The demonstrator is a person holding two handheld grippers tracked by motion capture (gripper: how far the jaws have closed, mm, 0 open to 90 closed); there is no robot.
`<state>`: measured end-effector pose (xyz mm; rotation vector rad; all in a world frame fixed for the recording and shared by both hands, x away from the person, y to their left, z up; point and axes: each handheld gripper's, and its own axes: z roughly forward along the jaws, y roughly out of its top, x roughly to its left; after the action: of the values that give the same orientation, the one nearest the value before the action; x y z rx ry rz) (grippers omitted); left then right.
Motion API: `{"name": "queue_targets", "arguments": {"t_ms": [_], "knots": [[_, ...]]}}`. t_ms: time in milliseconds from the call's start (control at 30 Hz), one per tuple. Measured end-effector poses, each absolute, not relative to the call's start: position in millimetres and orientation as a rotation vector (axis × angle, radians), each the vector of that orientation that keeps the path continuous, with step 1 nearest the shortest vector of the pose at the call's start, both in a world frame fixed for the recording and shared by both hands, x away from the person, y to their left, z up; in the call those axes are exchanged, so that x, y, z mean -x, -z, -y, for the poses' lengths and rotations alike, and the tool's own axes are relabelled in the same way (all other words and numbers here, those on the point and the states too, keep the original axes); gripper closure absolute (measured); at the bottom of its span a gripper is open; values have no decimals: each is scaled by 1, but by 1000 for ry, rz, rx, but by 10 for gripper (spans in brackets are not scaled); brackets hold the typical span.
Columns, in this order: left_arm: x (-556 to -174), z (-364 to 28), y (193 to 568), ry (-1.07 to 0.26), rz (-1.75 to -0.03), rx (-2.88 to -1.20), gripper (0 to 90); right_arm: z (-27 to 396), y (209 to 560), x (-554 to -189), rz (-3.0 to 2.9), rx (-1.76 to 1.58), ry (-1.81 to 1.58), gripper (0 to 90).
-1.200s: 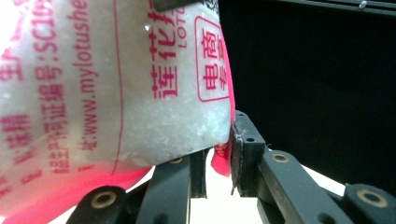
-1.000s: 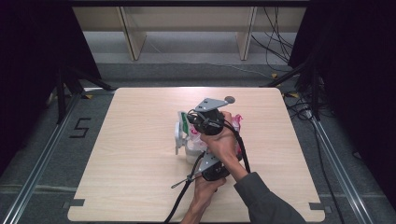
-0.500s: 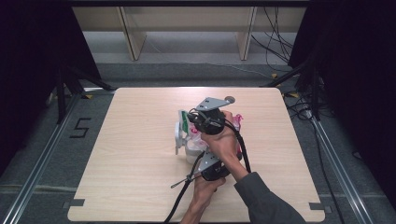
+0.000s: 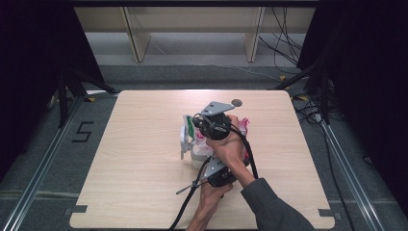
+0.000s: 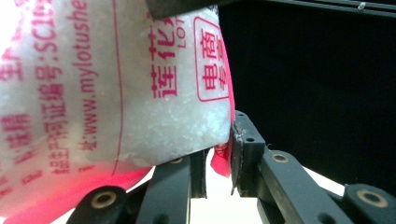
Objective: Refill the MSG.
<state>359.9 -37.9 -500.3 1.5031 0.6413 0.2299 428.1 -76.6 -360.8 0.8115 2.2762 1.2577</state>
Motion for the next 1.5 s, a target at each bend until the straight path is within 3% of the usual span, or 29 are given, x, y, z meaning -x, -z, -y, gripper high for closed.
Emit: {"name": "queue_targets", "arguments": {"t_ms": [1500], "knots": [[-362, 35, 501, -238, -656, -1532, 779, 80, 358, -428, -2266, -822, -1293, 899]]}}
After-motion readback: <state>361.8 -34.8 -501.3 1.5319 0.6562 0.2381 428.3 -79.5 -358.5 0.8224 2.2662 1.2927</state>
